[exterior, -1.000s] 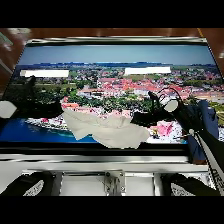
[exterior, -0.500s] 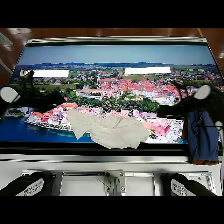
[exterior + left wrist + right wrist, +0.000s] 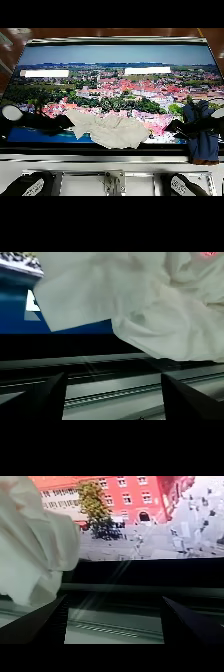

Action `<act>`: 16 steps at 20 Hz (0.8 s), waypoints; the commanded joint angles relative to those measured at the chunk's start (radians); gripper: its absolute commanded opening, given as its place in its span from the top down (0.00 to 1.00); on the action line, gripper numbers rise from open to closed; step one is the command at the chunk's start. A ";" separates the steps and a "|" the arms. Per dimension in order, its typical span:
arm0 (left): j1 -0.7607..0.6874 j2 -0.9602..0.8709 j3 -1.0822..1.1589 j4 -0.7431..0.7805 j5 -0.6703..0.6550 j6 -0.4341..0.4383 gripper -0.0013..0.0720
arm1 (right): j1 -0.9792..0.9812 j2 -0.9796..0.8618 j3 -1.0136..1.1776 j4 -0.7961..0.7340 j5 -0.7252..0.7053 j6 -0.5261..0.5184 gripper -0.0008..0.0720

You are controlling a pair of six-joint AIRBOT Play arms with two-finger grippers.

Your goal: Fold the shirts.

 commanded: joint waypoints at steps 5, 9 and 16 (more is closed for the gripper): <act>-0.330 -0.129 -0.266 -0.356 0.544 -0.041 0.04 | 0.045 0.003 -0.056 0.204 -0.045 -0.064 0.06; -0.415 -0.269 -0.226 -0.435 0.593 0.005 0.04 | 0.146 0.003 -0.056 0.204 -0.069 -0.063 0.06; -0.423 -0.378 -0.122 -0.434 0.627 0.007 0.87 | 0.234 0.003 -0.056 0.192 -0.102 -0.040 0.06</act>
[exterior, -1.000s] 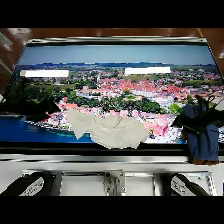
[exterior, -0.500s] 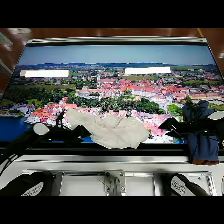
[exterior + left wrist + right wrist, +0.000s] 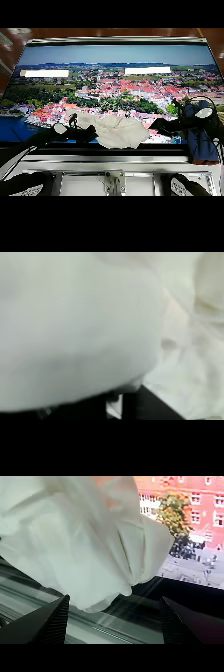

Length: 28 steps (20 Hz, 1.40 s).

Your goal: Fold the shirts.

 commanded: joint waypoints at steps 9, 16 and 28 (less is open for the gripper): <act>-0.009 -0.026 0.066 -0.019 -0.072 0.163 0.93 | 0.214 -0.128 -0.023 -0.050 -0.116 0.039 0.06; 0.076 0.137 0.074 0.004 -0.085 0.203 0.93 | 0.285 -0.100 0.042 -0.097 -0.143 0.049 0.89; 0.180 0.783 0.699 0.166 0.042 0.253 0.93 | 0.286 0.417 0.810 -0.032 -0.140 -0.001 0.89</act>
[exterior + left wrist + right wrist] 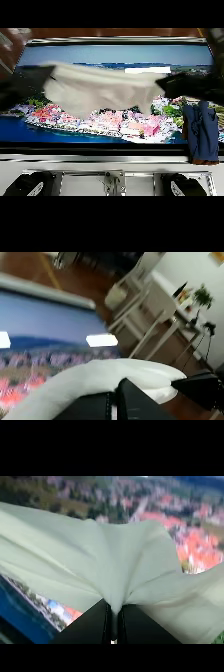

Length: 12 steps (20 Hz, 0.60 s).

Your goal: Fold the shirts.

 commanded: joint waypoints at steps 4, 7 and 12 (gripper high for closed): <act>0.011 0.087 0.206 0.022 -0.126 -0.039 0.93 | -0.001 0.102 0.282 -0.018 0.092 0.097 0.89; 0.011 0.089 0.206 0.140 -0.316 -0.116 0.93 | -0.002 0.104 0.321 -0.099 0.303 0.139 0.89; 0.011 0.111 0.206 0.562 -0.709 -0.542 0.93 | -0.002 0.083 0.325 -0.185 0.720 0.373 0.89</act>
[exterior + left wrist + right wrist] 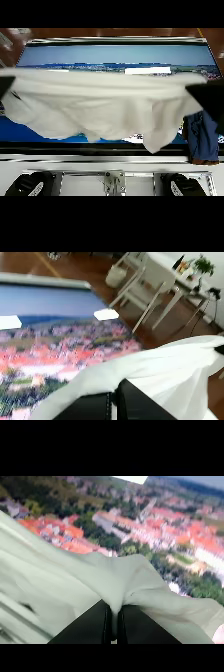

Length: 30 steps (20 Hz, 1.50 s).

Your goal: Fold the shirts.

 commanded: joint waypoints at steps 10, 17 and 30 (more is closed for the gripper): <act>0.001 -0.139 -0.164 0.522 -0.296 -0.371 0.93 | 0.108 -0.172 -0.578 -0.193 -0.130 0.142 0.89; 0.003 -0.622 -0.248 0.458 0.213 -0.293 0.93 | 0.108 -0.565 -0.590 -0.177 -0.769 0.141 0.89; 0.195 -0.870 -0.099 0.232 -0.201 0.027 0.01 | 0.029 -0.550 -0.555 -0.146 -0.595 0.052 0.18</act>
